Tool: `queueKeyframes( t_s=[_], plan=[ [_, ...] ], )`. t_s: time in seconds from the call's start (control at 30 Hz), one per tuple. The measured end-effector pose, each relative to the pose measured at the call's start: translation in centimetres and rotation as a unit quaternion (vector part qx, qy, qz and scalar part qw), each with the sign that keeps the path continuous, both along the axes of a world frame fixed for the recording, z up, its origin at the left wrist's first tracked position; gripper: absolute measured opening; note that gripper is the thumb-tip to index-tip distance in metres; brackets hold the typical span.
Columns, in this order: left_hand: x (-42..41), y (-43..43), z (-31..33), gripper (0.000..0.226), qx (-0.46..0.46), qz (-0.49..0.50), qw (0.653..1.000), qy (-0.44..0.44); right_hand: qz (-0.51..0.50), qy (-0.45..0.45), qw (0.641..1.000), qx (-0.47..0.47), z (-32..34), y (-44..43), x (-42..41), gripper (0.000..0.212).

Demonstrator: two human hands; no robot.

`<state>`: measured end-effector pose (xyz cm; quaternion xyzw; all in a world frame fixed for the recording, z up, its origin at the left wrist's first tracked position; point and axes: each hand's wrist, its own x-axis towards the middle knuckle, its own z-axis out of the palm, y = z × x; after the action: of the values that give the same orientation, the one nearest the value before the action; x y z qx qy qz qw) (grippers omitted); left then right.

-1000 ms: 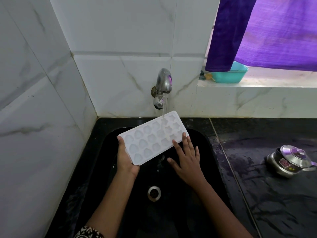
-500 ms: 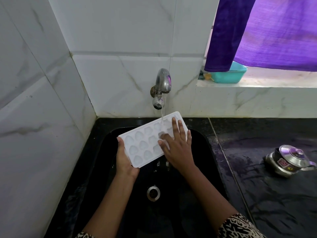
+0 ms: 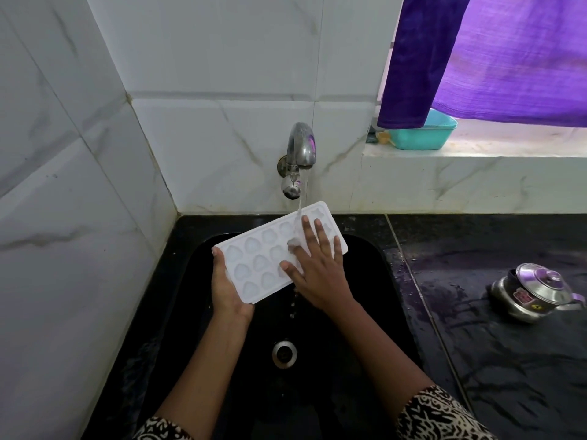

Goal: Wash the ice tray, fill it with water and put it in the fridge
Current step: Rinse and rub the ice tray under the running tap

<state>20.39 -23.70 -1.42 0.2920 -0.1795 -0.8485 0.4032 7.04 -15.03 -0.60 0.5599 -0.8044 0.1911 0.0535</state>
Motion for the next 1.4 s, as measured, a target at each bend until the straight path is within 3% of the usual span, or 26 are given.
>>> queueKeyframes(
  t_s=[0.17,0.3,0.4,0.57,0.73,0.87,1.0,1.13,1.3,1.4],
  plan=[
    [-0.2,0.6,-0.2,0.077,0.006,-0.007,1.000,-0.004,-0.030,-0.007,1.000,-0.006,0.3,0.0,0.1,0.046],
    [0.0,0.1,-0.2,0.074,-0.001,0.003,1.000,-0.010,0.015,-0.050,0.998,0.029,-0.2,0.2,0.1,0.053],
    [0.0,0.4,-0.5,0.075,-0.003,-0.007,1.000,-0.007,-0.007,-0.030,0.999,0.008,0.3,0.5,-1.2,0.040],
    [-0.5,0.8,-0.1,0.077,0.004,-0.001,1.000,-0.004,0.015,-0.016,0.999,0.023,0.0,0.1,-0.1,0.051],
    [-0.6,1.0,-0.7,0.076,0.006,0.000,1.000,-0.014,-0.024,-0.022,0.999,0.001,0.4,0.4,-1.2,0.039],
    [-0.7,0.6,-0.4,0.076,0.005,0.021,1.000,-0.012,0.005,-0.027,0.999,0.030,0.1,0.2,-0.2,0.049],
    [-0.5,0.6,-0.7,0.077,0.001,0.014,1.000,-0.009,-0.017,-0.042,0.999,-0.005,0.5,0.6,-1.3,0.036],
    [-0.8,0.9,-0.5,0.076,0.009,0.019,1.000,-0.004,-0.004,-0.024,0.999,0.024,0.1,0.0,0.0,0.048],
    [-0.3,0.8,-1.0,0.078,0.009,0.013,1.000,-0.008,-0.012,-0.032,0.999,0.004,0.0,0.6,-1.5,0.036],
    [-0.6,1.2,-0.7,0.079,0.014,0.006,1.000,0.000,-0.005,-0.027,0.999,0.015,-0.1,0.1,-0.3,0.045]
  ],
)
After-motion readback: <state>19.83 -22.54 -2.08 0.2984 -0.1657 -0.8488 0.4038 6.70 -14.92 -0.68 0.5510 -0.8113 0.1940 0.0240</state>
